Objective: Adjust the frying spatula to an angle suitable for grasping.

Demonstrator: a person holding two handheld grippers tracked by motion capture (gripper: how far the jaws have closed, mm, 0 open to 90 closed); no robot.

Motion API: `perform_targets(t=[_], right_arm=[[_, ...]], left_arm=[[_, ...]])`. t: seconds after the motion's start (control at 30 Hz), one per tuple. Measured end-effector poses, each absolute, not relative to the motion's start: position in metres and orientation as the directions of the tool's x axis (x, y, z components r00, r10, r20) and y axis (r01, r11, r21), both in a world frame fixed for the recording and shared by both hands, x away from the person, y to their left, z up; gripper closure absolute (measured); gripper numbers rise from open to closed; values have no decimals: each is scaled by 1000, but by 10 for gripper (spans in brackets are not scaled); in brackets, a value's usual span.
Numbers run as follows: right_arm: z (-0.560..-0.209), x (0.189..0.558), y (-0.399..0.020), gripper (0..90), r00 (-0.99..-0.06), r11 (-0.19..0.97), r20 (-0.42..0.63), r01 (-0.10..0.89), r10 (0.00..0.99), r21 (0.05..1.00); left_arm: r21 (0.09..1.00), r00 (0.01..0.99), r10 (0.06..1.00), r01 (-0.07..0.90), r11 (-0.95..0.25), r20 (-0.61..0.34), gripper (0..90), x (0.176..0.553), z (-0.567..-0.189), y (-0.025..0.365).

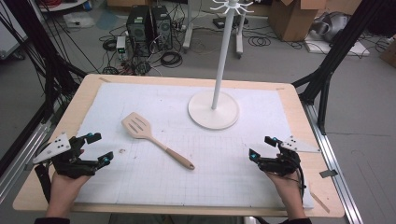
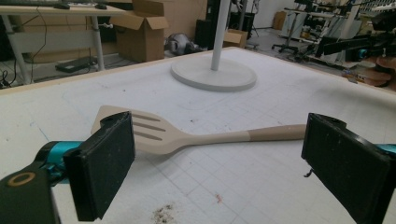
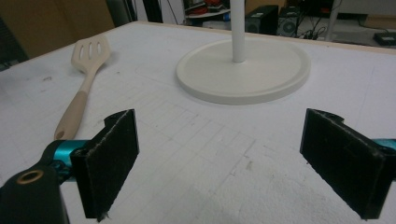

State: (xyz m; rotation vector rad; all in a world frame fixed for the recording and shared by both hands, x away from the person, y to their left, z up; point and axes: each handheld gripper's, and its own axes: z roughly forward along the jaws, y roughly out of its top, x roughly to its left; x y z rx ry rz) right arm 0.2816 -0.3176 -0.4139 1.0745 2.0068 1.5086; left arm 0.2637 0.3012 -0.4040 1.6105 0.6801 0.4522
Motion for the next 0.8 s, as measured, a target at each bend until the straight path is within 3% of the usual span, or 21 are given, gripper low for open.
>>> perform_targets(t=[0.8], right_arm=[[-406,280,-316,104,-646,141,98,308,757,941]], left_arm=[[986,774,630,142,-84,-58,103,262,-399,292]])
